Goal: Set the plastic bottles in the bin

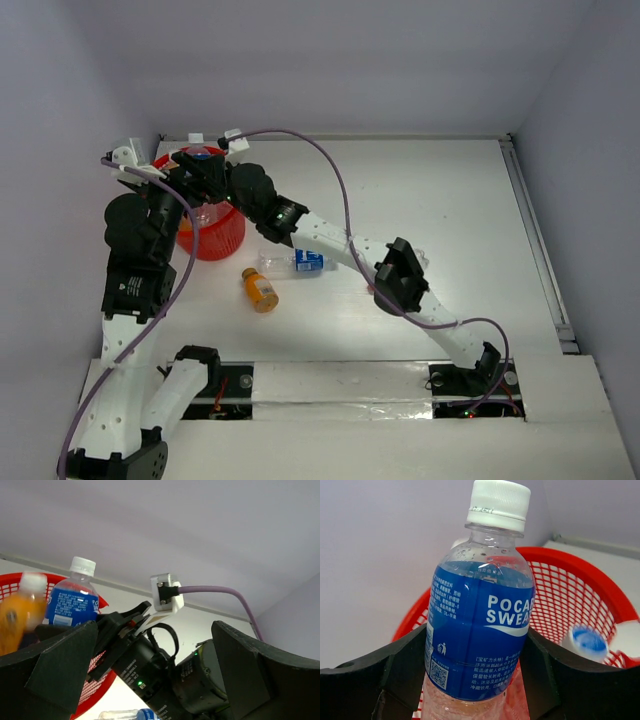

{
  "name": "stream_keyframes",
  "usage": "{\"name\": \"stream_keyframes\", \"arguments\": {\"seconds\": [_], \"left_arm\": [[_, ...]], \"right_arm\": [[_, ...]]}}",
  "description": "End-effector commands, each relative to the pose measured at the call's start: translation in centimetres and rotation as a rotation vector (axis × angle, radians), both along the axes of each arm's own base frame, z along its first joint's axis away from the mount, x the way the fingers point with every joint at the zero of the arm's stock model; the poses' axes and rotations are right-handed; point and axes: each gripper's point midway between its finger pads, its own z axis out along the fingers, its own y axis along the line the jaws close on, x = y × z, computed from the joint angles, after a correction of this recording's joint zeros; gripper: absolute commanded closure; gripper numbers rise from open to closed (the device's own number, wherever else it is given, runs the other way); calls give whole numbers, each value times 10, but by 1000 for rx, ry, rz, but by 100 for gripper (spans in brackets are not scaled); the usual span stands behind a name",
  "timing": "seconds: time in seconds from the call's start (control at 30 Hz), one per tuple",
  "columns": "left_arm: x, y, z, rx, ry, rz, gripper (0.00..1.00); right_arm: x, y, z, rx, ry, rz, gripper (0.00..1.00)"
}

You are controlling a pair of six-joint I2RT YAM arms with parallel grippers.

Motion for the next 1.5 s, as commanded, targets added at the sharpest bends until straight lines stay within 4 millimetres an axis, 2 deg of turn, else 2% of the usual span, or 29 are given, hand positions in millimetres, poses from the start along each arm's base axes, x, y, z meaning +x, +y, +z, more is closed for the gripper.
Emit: {"name": "stream_keyframes", "arguments": {"seconds": [0.0, 0.17, 0.23, 0.3, 0.37, 0.53, 0.57, 0.6, 0.67, 0.77, 0.8, 0.83, 0.87, 0.9, 0.93, 0.97, 1.0, 1.03, 1.07, 1.13, 1.17, 1.2, 1.23, 1.27, 1.33, 1.37, 1.4, 1.43, 1.47], "left_arm": [[0, -2, 8, -13, -42, -16, 3], [-2, 3, 6, -13, -43, 10, 3], [-1, 3, 6, -8, -39, 12, 3], [-2, 3, 9, -7, -42, 12, 3], [0, 2, 10, -11, -40, 7, 3], [-2, -5, 10, -22, -34, -31, 4], [-4, -5, 13, -22, -40, -34, 5], [-5, -6, 15, -20, -45, -40, 7], [-9, -8, 17, -17, -50, -55, 15], [-9, -20, 15, -11, -33, -121, 31], [-11, -27, 12, -8, -25, -165, 38], [-10, -31, 10, -5, -19, -187, 52], [-5, -35, -1, -4, 13, -207, 60], [-5, -43, -7, -1, 32, -242, 76], [-4, -47, -14, 0, 56, -257, 82], [2, -51, -30, -2, 100, -265, 86], [1, -63, -40, -7, 125, -294, 90], [5, -71, -51, -6, 153, -306, 96], [6, -81, -68, -3, 194, -323, 97], [2, -108, -89, 11, 249, -353, 100], [4, -120, -108, 32, 297, -361, 100], [6, -125, -116, 50, 317, -342, 100], [1, -138, -126, 82, 335, -363, 100], [3, -145, -145, 109, 379, -366, 100], [5, -158, -167, 148, 416, -377, 100], [4, -164, -178, 165, 428, -393, 100], [1, -180, -190, 181, 436, -444, 100], [2, -182, -185, 171, 417, -454, 100], [-3, -202, -198, 181, 435, -502, 100]], "right_arm": [[-5, -2, 11, 15, -10, 7, 38], [-4, -4, 30, 40, -49, -2, 32], [-6, -6, 28, 30, -48, 1, 24], [-8, -9, 26, 25, -46, 0, 8], [-13, -13, 32, 25, -52, 15, 1], [-24, -33, 74, 40, -104, 16, 0], [-30, -44, 99, 64, -130, 14, 0], [-27, -51, 93, 46, -123, 5, 0], [-34, -64, 109, 73, -141, 2, 0], [-44, -96, 134, 115, -152, -16, 3], [-48, -104, 139, 124, -149, -16, 8], [-51, -124, 144, 126, -146, -27, 16], [-52, -136, 149, 140, -148, -37, 30], [-58, -145, 149, 153, -133, -35, 58], [-67, -173, 173, 192, -152, -49, 73], [-66, -181, 141, 138, -114, -57, 83], [-68, -194, 135, 128, -103, -66, 95], [-83, -218, 148, 141, -110, -74, 99], [-83, -228, 107, 67, -62, -90, 100], [-96, -251, 84, 29, -19, -104, 100], [-112, -275, 90, 41, -19, -109, 100], [-120, -286, 46, -19, 40, -111, 100], [-125, -300, 34, -26, 66, -139, 100], [-132, -314, 15, -54, 110, -158, 100], [-149, -351, -24, -77, 193, -214, 100], [-154, -363, -33, -72, 219, -241, 100], [-162, -388, -50, -59, 268, -300, 100], [-163, -398, -47, -14, 269, -331, 100], [-167, -411, -56, -6, 309, -371, 100]]}}
